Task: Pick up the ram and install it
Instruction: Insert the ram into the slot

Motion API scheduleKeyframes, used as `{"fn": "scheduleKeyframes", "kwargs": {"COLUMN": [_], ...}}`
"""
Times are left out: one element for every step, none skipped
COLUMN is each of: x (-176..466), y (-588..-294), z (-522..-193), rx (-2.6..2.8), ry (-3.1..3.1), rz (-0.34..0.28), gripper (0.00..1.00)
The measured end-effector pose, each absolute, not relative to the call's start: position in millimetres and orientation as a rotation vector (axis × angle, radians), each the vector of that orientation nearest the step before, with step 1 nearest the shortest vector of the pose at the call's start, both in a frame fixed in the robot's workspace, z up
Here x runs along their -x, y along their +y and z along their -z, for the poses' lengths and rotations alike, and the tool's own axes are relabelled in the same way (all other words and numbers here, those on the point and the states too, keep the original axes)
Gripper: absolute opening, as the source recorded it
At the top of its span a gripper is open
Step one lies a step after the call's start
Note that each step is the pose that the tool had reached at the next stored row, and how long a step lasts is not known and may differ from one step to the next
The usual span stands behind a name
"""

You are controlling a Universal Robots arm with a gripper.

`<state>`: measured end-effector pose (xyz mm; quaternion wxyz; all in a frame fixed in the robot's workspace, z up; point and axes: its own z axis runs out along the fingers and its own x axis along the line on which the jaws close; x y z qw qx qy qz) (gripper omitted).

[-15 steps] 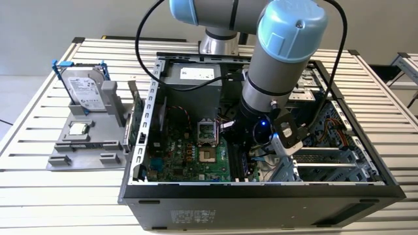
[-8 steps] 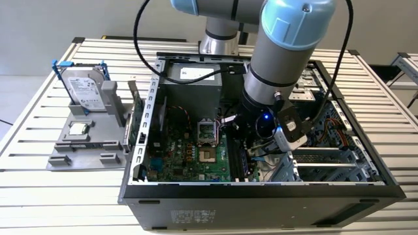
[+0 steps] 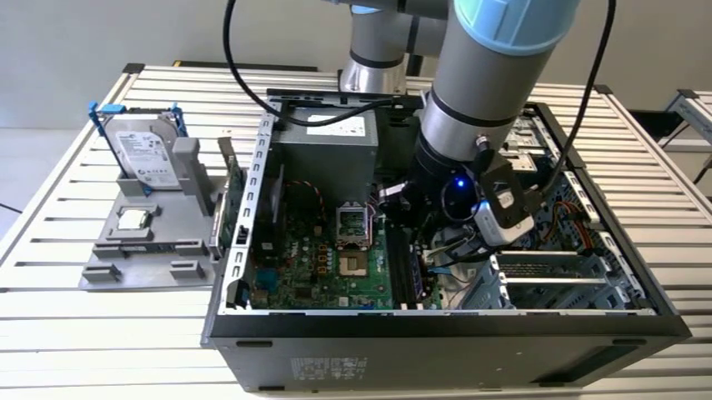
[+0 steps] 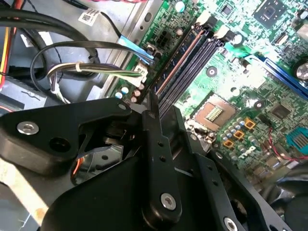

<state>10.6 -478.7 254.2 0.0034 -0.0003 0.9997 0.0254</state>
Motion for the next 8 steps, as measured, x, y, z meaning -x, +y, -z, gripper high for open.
{"fn": "scheduleKeyframes", "kwargs": {"x": [-10.6,-10.6,-10.5,-10.4,-10.4,-10.4,-10.1,-9.8], "y": [-478.7,-478.7,-478.7,-478.7,-478.7,-478.7,-478.8,-478.8], "z": [-254.2,-254.2,-254.3,-254.3,-254.3,-254.3,-254.3,-254.3], "rx": [0.001,0.002,0.002,0.002,0.003,0.003,0.008,0.013], "ry": [3.134,3.134,3.134,3.134,3.134,3.134,3.134,3.134], "rz": [-0.080,-0.079,-0.079,-0.079,-0.079,-0.079,-0.079,-0.079], "gripper": [0.00,0.00,0.00,0.00,0.00,0.00,0.00,0.00]}}
